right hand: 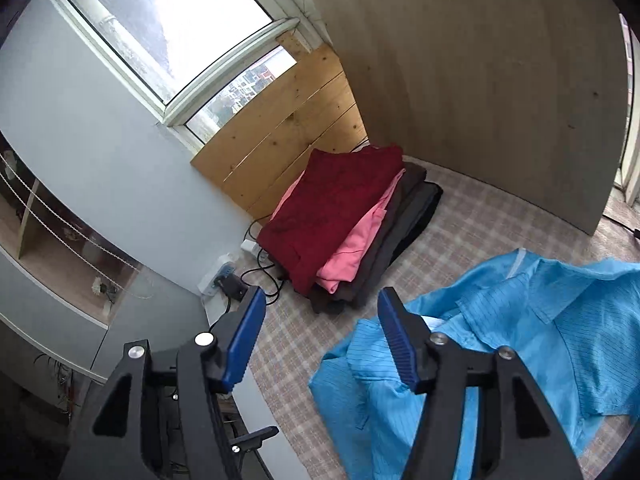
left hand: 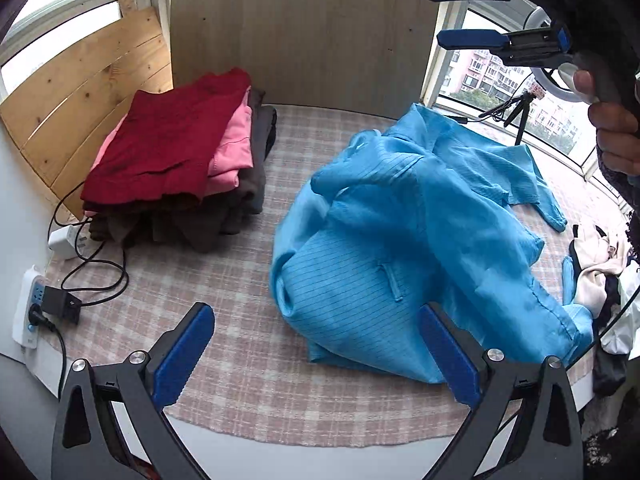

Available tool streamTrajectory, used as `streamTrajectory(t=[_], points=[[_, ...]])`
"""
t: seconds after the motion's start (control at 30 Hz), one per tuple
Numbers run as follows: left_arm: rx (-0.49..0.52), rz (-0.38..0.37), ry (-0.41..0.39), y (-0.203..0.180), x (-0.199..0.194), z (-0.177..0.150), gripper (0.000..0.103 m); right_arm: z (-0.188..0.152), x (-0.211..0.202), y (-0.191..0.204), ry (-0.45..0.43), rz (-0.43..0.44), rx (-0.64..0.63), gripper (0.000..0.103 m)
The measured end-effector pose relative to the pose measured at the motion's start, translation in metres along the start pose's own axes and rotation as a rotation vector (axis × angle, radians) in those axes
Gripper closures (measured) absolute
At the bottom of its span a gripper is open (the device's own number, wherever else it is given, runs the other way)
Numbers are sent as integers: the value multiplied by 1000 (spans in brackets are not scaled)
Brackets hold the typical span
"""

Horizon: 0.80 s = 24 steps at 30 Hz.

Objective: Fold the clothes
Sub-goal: 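Grasp the blue coat fabric with the left gripper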

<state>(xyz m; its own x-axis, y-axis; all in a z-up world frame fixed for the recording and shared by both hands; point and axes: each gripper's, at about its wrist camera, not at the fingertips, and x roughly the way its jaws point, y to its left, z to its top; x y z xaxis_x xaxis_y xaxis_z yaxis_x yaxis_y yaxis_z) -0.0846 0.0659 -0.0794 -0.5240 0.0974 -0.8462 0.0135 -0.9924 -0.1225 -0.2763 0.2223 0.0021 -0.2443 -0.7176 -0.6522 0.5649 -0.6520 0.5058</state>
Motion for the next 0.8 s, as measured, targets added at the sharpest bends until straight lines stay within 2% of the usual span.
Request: streamTrajectory(t=[0.1, 0.23, 0.3, 0.37, 0.47, 0.5, 0.53, 0.57, 0.6, 0.67, 0.7, 0.8], points=[[16, -63, 32, -39, 14, 5, 1, -20, -36, -49, -9, -128, 47, 44], [29, -117, 72, -89, 33, 16, 1, -73, -60, -108, 54, -264, 99, 44], [13, -108, 110, -108, 51, 22, 1, -102, -68, -131, 79, -310, 130, 44], [-16, -89, 157, -124, 74, 28, 1, -125, -76, -151, 90, -317, 163, 44], [-19, 3, 192, -141, 113, 31, 1, -144, -87, -169, 85, -312, 184, 44], [-14, 37, 201, -143, 123, 30, 9, -146, -89, -171, 81, -315, 173, 44], [-11, 68, 210, -143, 132, 29, 21, -147, -92, -173, 77, -320, 159, 44], [-54, 25, 208, -133, 131, 26, 64, -144, -93, -173, 71, -328, 131, 44], [-98, -17, 206, -123, 130, 23, 91, -139, -94, -172, 64, -340, 94, 44], [-188, -121, 170, -99, 118, 17, 95, -126, -91, -169, 48, -370, -3, 44], [-219, -120, 134, -83, 106, 14, 99, -117, -88, -167, 39, -387, -60, 44], [-291, -6, 69, -34, 62, 3, 99, -84, -67, -164, 21, -422, -236, 44]])
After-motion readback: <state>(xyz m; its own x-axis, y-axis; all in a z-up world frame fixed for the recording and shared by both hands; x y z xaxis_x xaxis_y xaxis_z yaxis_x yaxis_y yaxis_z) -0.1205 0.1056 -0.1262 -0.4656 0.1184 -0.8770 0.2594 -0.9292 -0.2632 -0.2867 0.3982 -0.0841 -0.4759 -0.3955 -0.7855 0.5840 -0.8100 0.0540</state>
